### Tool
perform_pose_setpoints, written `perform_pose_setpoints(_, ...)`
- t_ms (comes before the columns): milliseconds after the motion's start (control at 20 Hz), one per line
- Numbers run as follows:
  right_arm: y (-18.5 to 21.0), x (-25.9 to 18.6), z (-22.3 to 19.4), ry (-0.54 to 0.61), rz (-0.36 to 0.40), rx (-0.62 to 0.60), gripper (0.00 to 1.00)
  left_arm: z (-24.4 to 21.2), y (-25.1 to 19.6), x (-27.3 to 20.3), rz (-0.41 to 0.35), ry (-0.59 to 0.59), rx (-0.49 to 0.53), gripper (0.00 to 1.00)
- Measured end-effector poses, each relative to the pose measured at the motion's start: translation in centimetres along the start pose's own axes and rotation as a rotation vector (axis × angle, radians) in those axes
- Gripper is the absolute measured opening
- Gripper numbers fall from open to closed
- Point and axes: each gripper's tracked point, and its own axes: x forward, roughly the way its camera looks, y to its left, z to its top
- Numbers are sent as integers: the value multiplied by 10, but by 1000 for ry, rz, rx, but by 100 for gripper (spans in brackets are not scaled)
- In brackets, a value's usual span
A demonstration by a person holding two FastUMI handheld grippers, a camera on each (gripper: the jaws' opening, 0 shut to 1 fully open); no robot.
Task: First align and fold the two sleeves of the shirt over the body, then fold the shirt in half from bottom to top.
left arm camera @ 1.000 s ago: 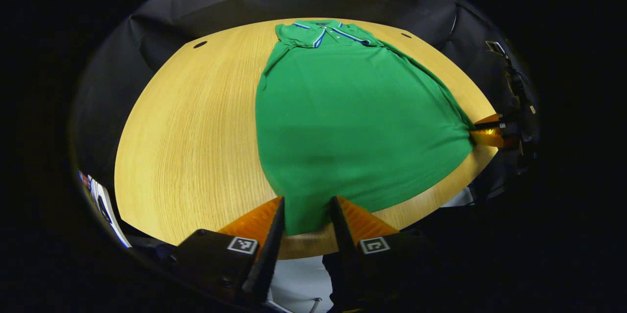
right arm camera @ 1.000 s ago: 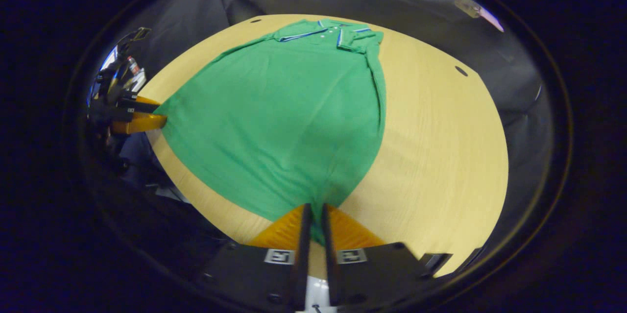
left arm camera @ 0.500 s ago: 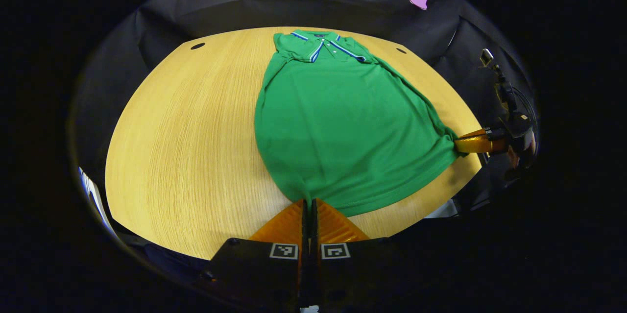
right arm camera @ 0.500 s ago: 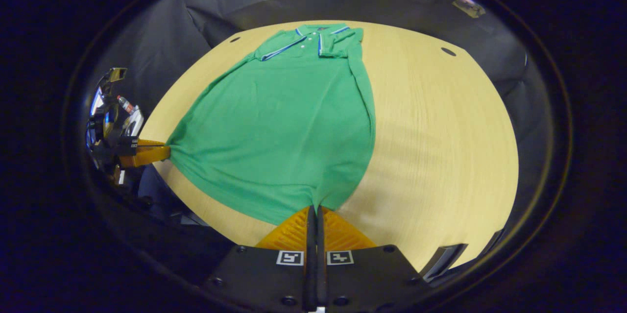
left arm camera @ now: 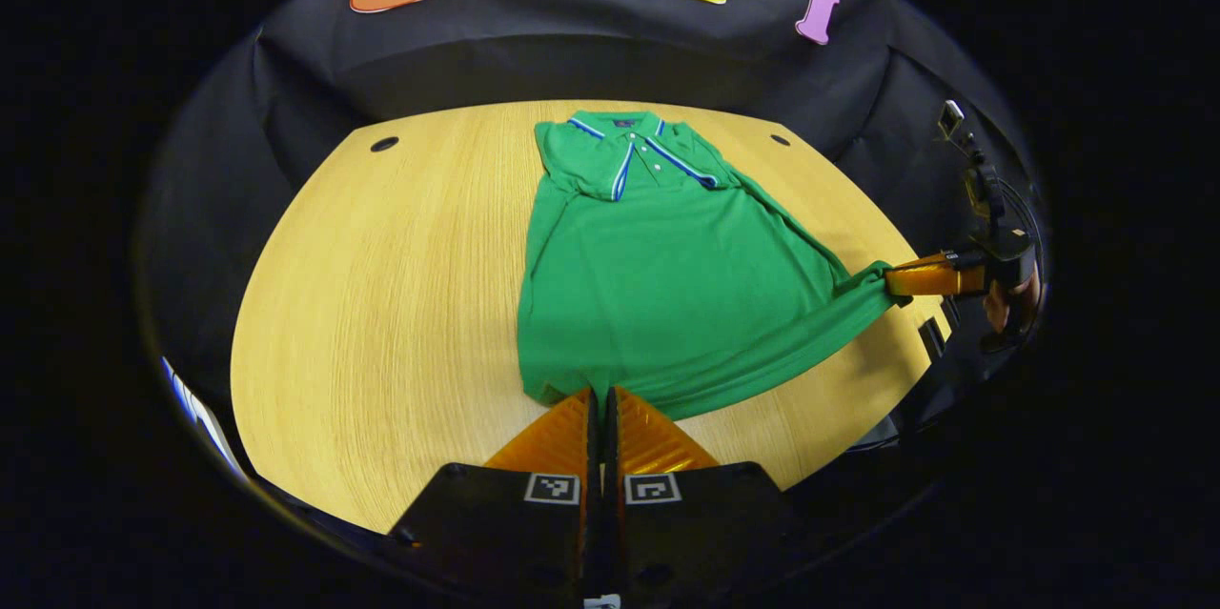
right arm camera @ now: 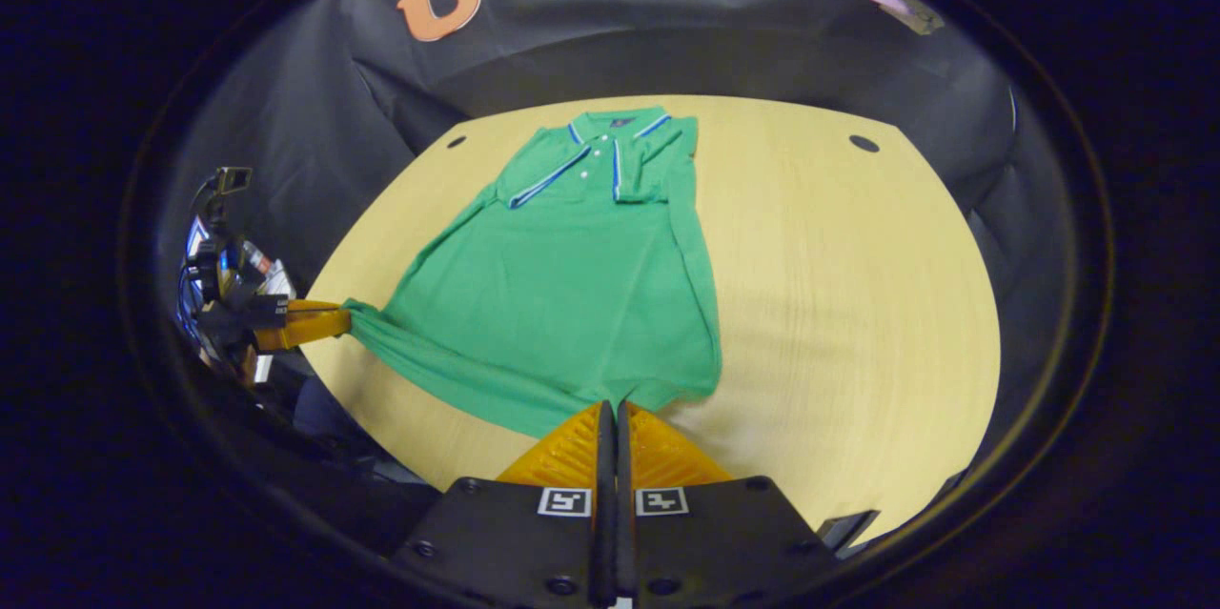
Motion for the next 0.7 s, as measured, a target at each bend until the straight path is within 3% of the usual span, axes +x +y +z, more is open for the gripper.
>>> perform_pose_setpoints(250,-2,-2,57,-84,3,25,0,70,7,1,-10,-111,-26,4)
perform_pose_setpoints(500,-8,-5,128,-190,-6,11,2,133,19,11,-3,-201,16,3)
perform_pose_setpoints(700,-11,7,174,-242,-7,32,5,175,27,25,-4,-249,-24,3)
